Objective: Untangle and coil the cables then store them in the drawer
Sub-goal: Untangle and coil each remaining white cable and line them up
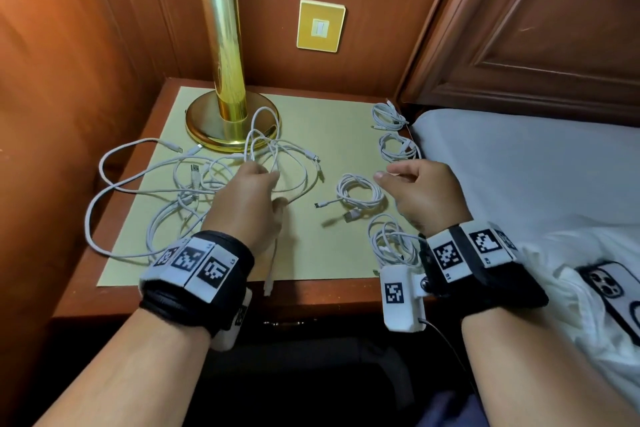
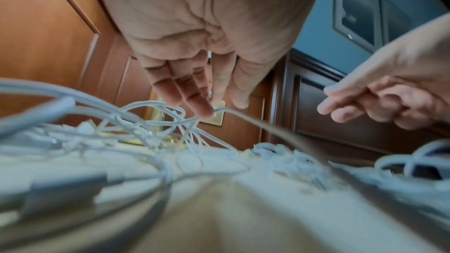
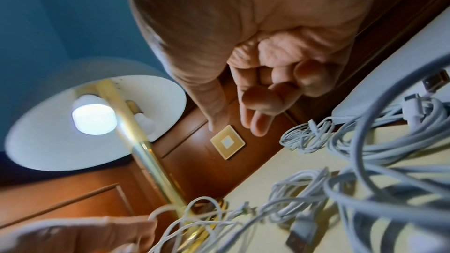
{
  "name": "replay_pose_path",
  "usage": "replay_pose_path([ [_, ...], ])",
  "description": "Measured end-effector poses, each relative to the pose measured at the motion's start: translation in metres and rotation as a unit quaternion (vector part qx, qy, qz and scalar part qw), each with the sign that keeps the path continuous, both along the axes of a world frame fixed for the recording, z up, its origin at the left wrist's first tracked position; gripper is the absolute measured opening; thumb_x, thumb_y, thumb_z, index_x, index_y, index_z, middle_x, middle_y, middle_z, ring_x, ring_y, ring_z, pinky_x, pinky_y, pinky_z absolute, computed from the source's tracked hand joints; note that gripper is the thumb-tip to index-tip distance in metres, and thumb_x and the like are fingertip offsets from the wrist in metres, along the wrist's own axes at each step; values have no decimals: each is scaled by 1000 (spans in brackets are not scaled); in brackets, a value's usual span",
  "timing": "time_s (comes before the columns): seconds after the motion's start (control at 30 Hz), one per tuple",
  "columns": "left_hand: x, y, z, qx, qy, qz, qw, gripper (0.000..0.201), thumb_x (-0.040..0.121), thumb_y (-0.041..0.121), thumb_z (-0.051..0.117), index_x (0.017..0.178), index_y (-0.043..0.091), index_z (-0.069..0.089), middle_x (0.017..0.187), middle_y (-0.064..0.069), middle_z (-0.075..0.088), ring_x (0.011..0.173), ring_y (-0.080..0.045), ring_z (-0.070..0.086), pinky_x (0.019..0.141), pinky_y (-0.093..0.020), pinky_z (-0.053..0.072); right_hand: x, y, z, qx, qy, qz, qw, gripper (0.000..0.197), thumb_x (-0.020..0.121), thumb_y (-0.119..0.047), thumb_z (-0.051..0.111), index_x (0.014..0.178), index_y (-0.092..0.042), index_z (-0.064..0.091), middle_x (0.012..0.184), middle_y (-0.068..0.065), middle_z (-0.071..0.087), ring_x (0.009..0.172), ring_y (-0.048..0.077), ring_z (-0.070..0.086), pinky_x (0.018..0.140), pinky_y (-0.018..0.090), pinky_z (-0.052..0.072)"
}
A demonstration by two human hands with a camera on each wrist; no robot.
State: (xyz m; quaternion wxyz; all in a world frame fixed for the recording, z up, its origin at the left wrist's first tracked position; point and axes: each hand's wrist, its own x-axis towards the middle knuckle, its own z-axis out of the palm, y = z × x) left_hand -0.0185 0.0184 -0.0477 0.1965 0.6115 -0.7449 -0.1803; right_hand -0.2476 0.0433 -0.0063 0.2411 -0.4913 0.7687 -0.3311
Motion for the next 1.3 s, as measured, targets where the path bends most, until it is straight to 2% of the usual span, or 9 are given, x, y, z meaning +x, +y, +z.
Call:
replay_pose_path([
  [0.23, 24, 29, 39, -158, 154, 21, 975, 39, 93, 16, 69, 132, 14, 65, 121, 5, 61, 80, -5, 56, 76, 3, 33, 27, 53, 16, -30, -10, 118, 992, 21, 89, -35, 70, 105, -21, 71, 87, -7, 67, 77, 4, 60, 69, 22, 46],
  [0.3, 33, 42, 43, -175, 188, 25, 966, 40, 91, 15, 70, 131, 14, 65, 120, 7, 60, 78, 1, 57, 79, 0, 37, 34, 69, 21, -20, -9, 150, 988, 21, 89, -36, 70, 106, -24, 71, 86, -8, 67, 73, 6, 61, 71, 25, 49],
  [0.4, 46, 65, 41, -199, 202, 21, 959, 43, 91, 13, 70, 133, 11, 63, 125, 1, 62, 86, -4, 60, 85, -22, 52, 46, 90, 29, 10, 19, 205, 979, 26, 90, -40, 68, 112, -26, 68, 91, -7, 68, 74, 9, 64, 74, 29, 53],
  [0.53, 59, 91, 39, -235, 241, 34, 941, 39, 92, 9, 69, 130, 10, 65, 123, 6, 60, 93, -11, 66, 83, -7, 50, 54, 112, 42, 28, 19, 242, 970, 30, 92, -39, 66, 118, -25, 64, 93, -6, 69, 74, 12, 70, 76, 29, 56],
  [0.67, 67, 112, 51, -253, 282, 27, 925, 30, 94, 10, 68, 124, 13, 69, 122, 3, 63, 96, -12, 69, 87, -22, 57, 58, 128, 33, 21, -9, 229, 973, 31, 91, -36, 67, 119, -25, 62, 91, -7, 69, 67, 10, 72, 74, 29, 56],
  [0.83, 73, 136, 68, -227, 337, 42, 913, 15, 92, 10, 68, 96, 24, 65, 96, 1, 70, 84, -12, 70, 74, -16, 53, 80, 116, 15, 29, 36, 237, 971, 45, 86, -40, 69, 128, -31, 57, 99, -10, 67, 84, 13, 67, 88, 34, 54],
  [0.93, 80, 147, 71, -203, 409, 46, 888, 16, 93, 8, 66, 92, 23, 60, 83, 0, 68, 68, -16, 70, 66, -20, 52, 102, 106, 14, 1, 29, 266, 964, 57, 86, -41, 72, 137, -36, 48, 104, -10, 62, 88, 9, 62, 87, 29, 49],
  [1.1, 89, 161, 66, -146, 536, 46, 830, 5, 89, 15, 63, 93, 17, 61, 80, -2, 62, 62, -19, 65, 76, -45, 55, 147, 95, 3, 15, 54, 359, 931, 79, 81, -42, 78, 147, -42, 35, 119, -3, 50, 91, 9, 55, 95, 30, 48],
  [1.3, 111, 158, 61, -107, 652, 107, 743, 23, 98, 1, 43, 87, 14, 59, 57, 2, 38, 53, -15, 38, 54, -29, 43, 161, 63, 4, 36, 84, 273, 958, 34, 94, -46, 59, 121, -26, 54, 104, -4, 64, 85, 13, 58, 66, 30, 37],
])
